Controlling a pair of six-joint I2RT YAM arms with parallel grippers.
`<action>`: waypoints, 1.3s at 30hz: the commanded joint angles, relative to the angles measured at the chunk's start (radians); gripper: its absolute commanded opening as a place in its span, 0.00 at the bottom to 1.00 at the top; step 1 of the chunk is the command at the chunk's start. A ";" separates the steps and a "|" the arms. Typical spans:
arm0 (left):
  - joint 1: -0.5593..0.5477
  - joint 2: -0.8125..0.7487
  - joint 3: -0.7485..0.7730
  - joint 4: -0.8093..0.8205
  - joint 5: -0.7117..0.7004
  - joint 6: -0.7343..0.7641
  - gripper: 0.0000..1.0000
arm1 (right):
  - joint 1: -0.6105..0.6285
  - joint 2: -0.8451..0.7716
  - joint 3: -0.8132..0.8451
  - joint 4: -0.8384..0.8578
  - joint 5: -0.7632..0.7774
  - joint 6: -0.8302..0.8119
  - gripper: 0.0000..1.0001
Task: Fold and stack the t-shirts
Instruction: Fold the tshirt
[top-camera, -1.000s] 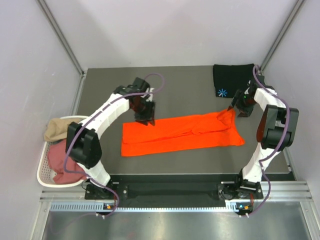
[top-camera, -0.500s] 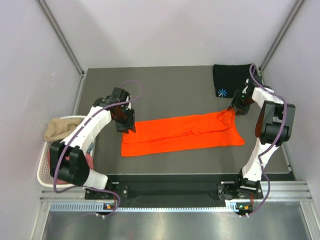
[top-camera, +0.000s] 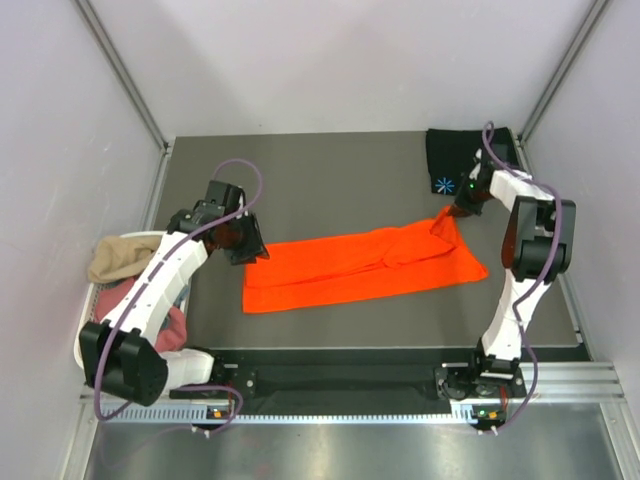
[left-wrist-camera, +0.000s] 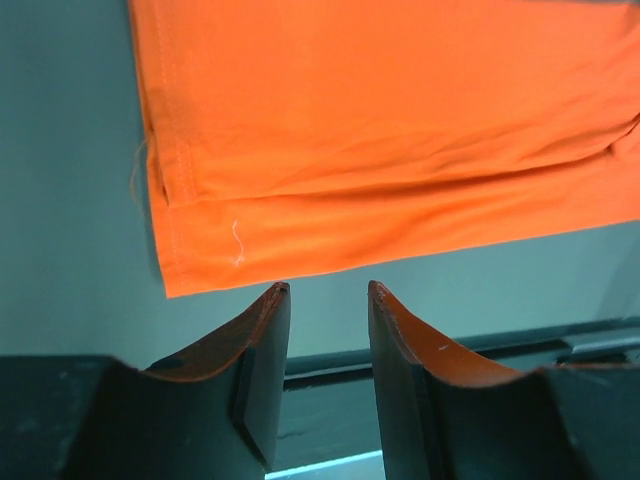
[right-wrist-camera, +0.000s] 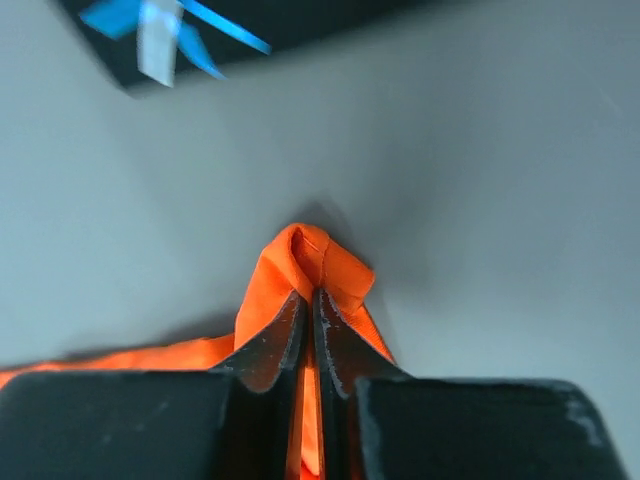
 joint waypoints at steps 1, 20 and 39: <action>0.003 -0.071 -0.007 0.042 -0.069 -0.079 0.42 | 0.070 0.011 0.119 0.027 0.010 0.008 0.01; 0.001 -0.087 -0.010 0.122 -0.187 -0.185 0.41 | 0.296 0.341 0.757 0.260 -0.033 0.196 0.00; 0.018 0.322 0.247 -0.078 -0.262 0.016 0.57 | 0.334 0.291 0.785 -0.014 -0.038 0.158 0.66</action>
